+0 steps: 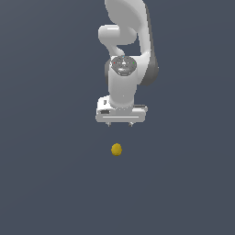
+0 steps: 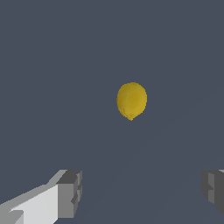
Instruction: Pick up the object and move it to a goal position.
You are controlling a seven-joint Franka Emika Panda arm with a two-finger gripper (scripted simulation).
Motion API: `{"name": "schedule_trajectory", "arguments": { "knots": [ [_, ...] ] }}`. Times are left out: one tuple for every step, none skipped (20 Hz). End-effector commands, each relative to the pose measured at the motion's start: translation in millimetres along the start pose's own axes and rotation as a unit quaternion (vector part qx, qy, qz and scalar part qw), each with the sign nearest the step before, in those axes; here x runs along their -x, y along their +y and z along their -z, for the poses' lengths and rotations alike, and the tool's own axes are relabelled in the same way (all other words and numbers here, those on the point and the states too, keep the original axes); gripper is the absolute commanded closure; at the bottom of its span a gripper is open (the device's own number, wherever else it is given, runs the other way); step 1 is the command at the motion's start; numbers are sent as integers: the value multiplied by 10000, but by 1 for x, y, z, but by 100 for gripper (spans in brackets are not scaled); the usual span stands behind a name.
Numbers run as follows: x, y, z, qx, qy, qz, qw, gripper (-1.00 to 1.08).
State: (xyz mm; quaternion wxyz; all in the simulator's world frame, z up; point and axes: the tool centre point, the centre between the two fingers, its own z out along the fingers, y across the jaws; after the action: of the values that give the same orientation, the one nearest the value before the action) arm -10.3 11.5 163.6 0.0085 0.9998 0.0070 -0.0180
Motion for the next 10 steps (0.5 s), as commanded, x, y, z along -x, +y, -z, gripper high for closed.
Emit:
{"name": "schedule_trajectory", "arguments": {
  "knots": [
    [0, 0, 0, 0, 0, 0, 10000, -92],
    [0, -1, 0, -2, -1, 3, 10000, -92],
    [0, -3, 0, -8, -5, 10, 10000, -92],
    [0, -6, 1, -17, -10, 21, 10000, -92],
    [0, -10, 1, -31, -19, 37, 10000, -92],
    [1, -16, 2, -48, -29, 54, 10000, -92],
    [1, -22, 3, -65, -40, 68, 9999, -92],
    [2, -27, 4, -78, -49, 74, 9999, -92],
    [3, -30, 4, -88, -56, 74, 9999, -92],
    [3, -32, 5, -93, -61, 70, 9999, -92]
  ]
}}
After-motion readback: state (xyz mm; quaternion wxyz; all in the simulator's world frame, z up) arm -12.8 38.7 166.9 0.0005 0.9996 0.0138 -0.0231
